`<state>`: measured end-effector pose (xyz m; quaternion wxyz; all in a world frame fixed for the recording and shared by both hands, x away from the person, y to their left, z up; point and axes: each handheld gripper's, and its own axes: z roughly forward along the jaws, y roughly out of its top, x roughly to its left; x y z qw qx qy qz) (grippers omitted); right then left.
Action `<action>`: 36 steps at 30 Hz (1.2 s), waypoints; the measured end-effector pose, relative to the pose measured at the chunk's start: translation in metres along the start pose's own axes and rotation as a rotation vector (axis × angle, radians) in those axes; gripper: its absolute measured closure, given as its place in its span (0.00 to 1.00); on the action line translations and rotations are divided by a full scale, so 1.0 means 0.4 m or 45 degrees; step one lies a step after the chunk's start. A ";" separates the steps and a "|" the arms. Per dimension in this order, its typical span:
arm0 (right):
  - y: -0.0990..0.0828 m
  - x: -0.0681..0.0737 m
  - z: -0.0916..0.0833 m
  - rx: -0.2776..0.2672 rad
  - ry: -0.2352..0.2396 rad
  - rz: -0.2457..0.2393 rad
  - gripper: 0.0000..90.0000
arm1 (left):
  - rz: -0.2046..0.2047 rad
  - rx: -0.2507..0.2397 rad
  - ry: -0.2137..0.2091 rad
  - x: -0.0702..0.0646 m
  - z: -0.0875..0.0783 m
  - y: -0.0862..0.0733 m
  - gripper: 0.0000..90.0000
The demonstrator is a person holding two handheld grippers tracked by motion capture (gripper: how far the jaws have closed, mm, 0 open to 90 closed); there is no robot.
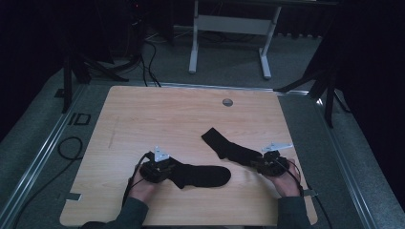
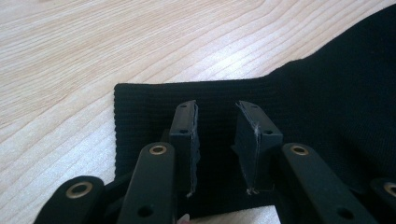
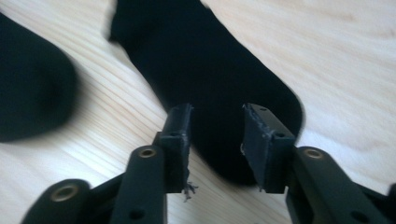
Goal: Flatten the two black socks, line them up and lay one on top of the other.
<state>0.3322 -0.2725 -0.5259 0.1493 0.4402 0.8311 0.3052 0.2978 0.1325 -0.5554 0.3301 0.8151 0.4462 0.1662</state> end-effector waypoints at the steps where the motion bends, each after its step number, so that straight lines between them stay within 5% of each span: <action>1: 0.005 0.001 -0.006 -0.024 0.026 0.008 0.66 | 0.002 0.001 0.000 0.000 0.000 0.000 0.77; 6: 0.037 0.021 -0.014 -0.106 0.099 0.003 0.61 | 0.015 0.000 -0.002 -0.005 0.002 0.001 0.77; 16: 0.117 0.049 0.045 -0.127 0.094 -0.036 0.60 | 0.029 0.001 -0.013 -0.014 0.004 0.002 0.77; 36: 0.239 0.076 0.185 -0.041 0.055 -0.155 0.59 | 0.043 -0.002 -0.027 -0.025 0.007 0.004 0.77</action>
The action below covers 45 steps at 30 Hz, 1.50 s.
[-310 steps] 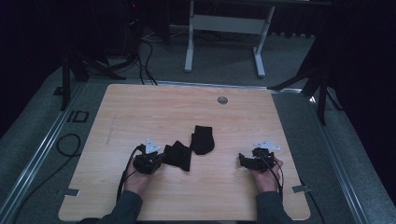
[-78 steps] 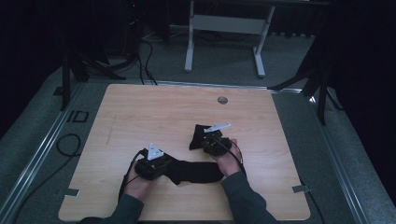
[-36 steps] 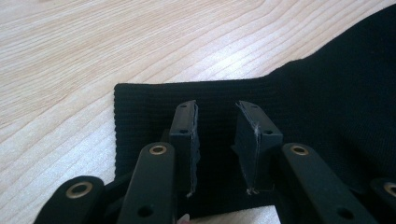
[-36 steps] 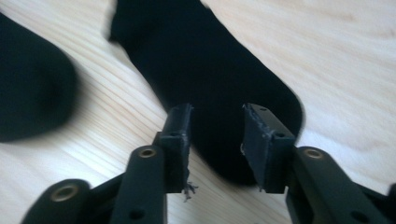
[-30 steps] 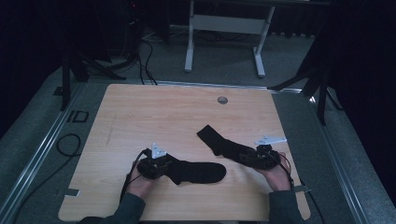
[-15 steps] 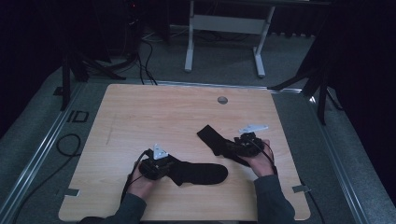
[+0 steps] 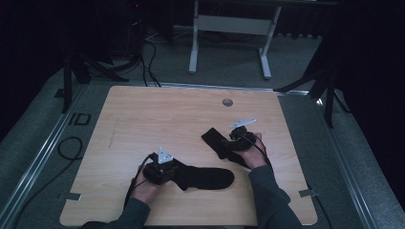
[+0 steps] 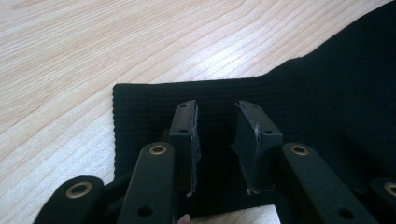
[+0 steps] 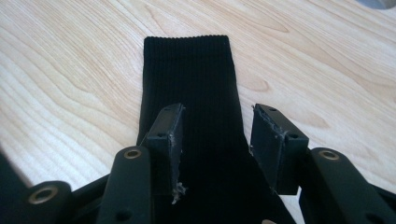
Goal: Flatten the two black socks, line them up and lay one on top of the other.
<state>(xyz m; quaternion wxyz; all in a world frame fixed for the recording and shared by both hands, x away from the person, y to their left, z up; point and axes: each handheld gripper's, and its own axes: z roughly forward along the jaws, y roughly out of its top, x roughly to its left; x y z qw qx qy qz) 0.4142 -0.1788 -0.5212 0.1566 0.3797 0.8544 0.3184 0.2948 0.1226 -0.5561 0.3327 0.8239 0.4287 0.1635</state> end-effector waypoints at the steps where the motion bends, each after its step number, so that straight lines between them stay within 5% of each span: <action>1: 0.004 0.002 0.004 0.003 -0.005 -0.008 0.59 | 0.000 0.000 -0.002 -0.001 0.000 0.000 0.77; 10: 0.032 0.021 0.046 0.054 -0.021 -0.063 0.54 | 0.000 -0.001 -0.008 -0.004 0.001 0.000 0.77; 28: 0.028 0.029 0.101 0.142 0.009 -0.025 0.52 | 0.009 -0.004 -0.029 -0.020 0.003 0.000 0.76; 35: 0.040 0.056 0.114 0.128 0.065 -0.049 0.63 | 0.012 -0.009 -0.052 -0.033 0.005 0.000 0.75; 45: 0.073 0.127 0.135 0.145 0.130 -0.104 0.90 | 0.019 -0.022 -0.072 -0.056 0.008 -0.002 0.68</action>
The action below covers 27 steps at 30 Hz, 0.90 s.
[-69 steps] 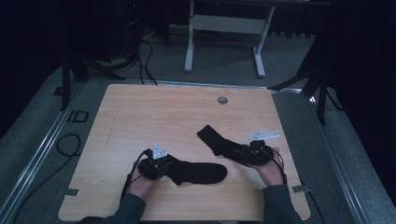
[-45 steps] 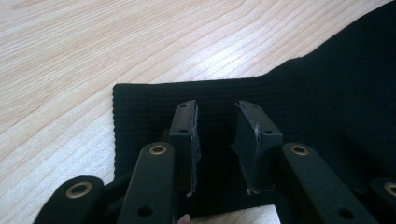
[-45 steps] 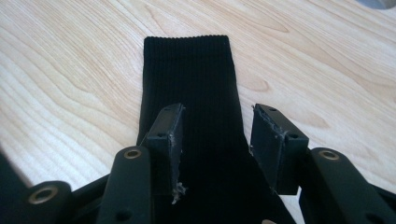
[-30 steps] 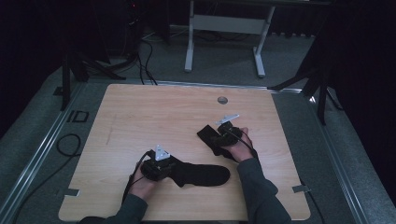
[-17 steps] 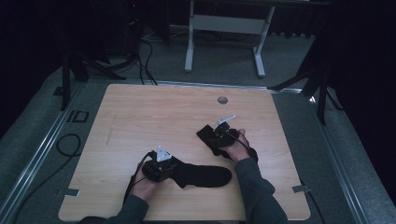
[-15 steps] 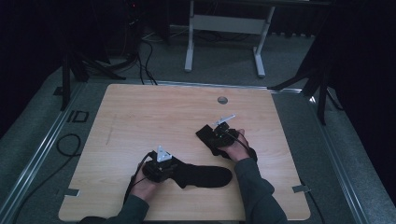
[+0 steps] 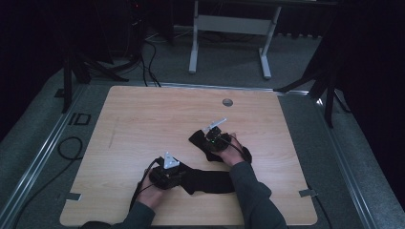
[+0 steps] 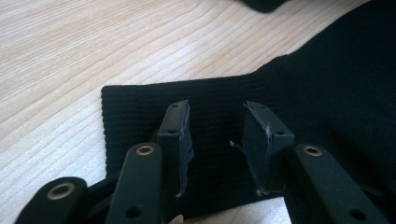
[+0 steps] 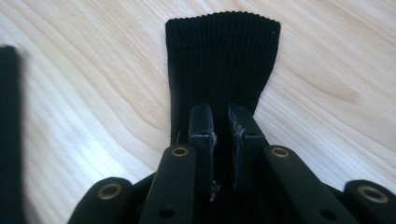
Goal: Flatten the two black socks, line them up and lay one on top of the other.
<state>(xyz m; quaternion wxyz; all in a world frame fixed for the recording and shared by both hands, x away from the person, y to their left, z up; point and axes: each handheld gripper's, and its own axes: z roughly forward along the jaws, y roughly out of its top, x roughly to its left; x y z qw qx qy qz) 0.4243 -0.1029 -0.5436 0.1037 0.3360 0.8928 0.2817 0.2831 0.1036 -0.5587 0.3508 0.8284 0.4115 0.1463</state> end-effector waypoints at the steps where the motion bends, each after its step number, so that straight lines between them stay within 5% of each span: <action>1: 0.004 0.007 0.003 -0.001 0.012 0.004 0.91 | 0.000 0.000 0.000 -0.001 0.000 0.000 0.68; 12: 0.045 0.096 0.012 -0.038 0.066 -0.062 0.92 | -0.034 -0.012 0.005 0.002 -0.003 -0.001 0.63; 18: 0.065 0.117 -0.043 -0.120 0.122 -0.027 0.92 | -0.106 -0.098 0.062 0.043 -0.051 0.001 0.61; 23: 0.074 0.162 -0.137 -0.201 0.145 -0.038 0.92 | -0.199 -0.146 0.137 0.097 -0.094 -0.007 0.65; 27: 0.059 0.210 -0.179 -0.197 0.145 -0.055 0.92 | -0.253 -0.176 0.179 0.126 -0.117 -0.014 0.67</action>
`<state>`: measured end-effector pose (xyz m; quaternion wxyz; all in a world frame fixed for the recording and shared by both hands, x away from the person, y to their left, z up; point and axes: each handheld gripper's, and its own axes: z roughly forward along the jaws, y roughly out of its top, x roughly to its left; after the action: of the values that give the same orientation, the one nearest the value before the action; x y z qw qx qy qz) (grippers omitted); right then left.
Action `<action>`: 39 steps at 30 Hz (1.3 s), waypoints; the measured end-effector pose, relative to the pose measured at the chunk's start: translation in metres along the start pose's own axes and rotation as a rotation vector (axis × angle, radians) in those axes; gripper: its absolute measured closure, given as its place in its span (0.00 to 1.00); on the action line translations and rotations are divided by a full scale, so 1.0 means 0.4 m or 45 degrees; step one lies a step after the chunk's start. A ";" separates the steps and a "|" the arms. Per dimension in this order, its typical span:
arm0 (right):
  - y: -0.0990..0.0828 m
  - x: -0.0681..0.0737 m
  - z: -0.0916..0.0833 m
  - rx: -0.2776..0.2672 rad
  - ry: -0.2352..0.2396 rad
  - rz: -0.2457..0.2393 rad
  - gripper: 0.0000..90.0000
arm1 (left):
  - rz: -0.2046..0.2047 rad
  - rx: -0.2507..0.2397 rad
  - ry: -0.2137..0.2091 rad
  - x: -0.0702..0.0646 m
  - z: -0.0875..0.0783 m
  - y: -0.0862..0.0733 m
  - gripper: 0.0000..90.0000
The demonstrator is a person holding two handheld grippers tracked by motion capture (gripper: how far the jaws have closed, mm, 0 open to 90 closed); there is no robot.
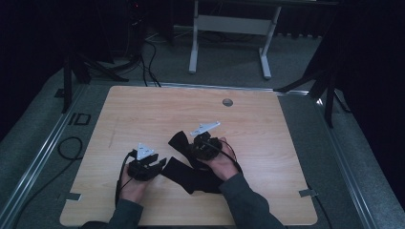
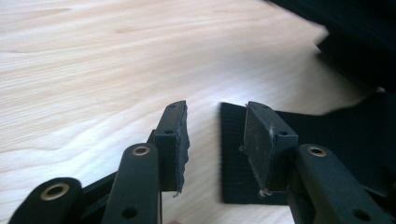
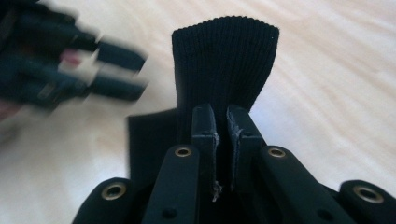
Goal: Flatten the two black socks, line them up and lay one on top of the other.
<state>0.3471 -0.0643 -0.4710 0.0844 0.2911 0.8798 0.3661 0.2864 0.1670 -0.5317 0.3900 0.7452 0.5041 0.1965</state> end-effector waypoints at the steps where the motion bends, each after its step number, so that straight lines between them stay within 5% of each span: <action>1: -0.006 0.014 -0.002 0.013 0.010 -0.003 0.92 | -0.008 -0.005 0.006 0.006 -0.004 0.001 0.67; 9: -0.062 0.072 0.059 0.139 0.073 -0.022 0.92 | -0.037 -0.024 0.020 0.020 -0.013 0.002 0.69; 23: -0.095 0.093 0.110 0.237 0.081 -0.030 0.91 | 0.002 0.008 -0.012 0.001 0.001 -0.001 0.70; 33: -0.107 0.096 0.126 0.268 0.071 -0.027 0.90 | 0.143 0.077 -0.089 -0.053 0.029 -0.008 0.82; 36: -0.112 0.099 0.134 0.278 0.067 -0.035 0.90 | 0.220 0.145 -0.075 -0.072 0.048 -0.015 0.86; 39: -0.113 0.099 0.133 0.274 0.069 -0.026 0.86 | 0.239 0.169 -0.055 -0.081 0.060 -0.020 0.89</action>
<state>0.3137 -0.0352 -0.5379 0.0325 0.2794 0.9190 0.2764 0.2846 0.1299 -0.5493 0.3304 0.8175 0.4352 0.1821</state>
